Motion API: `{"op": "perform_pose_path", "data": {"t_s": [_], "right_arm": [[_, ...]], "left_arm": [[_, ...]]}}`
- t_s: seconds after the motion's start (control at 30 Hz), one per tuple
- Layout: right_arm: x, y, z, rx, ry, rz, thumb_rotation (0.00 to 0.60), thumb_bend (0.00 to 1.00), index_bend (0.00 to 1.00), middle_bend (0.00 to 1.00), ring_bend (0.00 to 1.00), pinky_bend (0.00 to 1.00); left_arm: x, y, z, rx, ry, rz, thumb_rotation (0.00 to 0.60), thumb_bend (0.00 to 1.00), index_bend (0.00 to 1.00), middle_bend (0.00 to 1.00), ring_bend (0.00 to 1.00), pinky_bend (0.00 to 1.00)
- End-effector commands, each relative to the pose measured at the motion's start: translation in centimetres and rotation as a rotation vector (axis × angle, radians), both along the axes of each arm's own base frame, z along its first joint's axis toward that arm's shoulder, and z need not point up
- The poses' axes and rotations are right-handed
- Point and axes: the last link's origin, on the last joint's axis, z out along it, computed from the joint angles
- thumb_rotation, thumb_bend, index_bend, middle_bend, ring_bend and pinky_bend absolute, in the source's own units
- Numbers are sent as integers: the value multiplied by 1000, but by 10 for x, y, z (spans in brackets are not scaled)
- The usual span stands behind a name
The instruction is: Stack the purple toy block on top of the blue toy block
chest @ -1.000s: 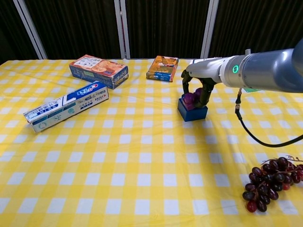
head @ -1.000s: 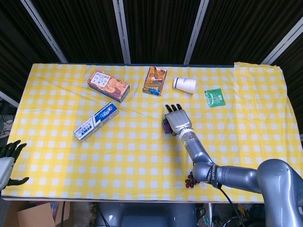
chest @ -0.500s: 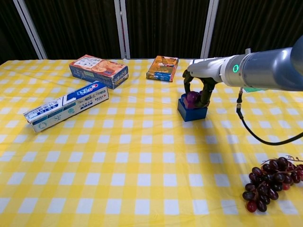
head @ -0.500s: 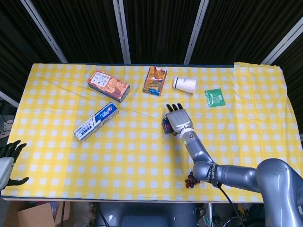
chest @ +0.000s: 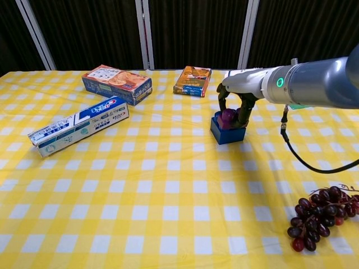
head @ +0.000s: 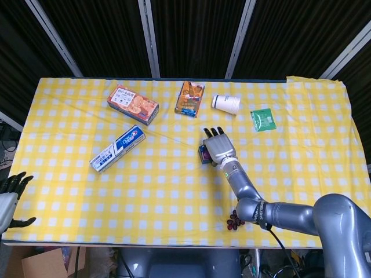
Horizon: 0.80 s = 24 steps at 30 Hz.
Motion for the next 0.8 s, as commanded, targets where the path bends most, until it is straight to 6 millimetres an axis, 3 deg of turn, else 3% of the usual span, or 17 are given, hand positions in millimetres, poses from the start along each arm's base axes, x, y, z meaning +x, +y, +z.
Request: {"op": "perform_pose_path", "data": {"t_s": [0.03,0.3,0.8], "right_arm": [[1,1,1,5,6,0,600,425,428,1,21,0],[3,3,1,17,23,-7,600,424,351,1,20,0],[6,9,10,3,19,3,600,424,347,1,20,0]], "left_arm": [[0,0,0,0,0,0,600,0,87,0,0,42],[0,0,0,-3,0,1,600,0,87,0,0,42],[1,0,-1,-7,-1,0,600,0,93,0,0,42]]}}
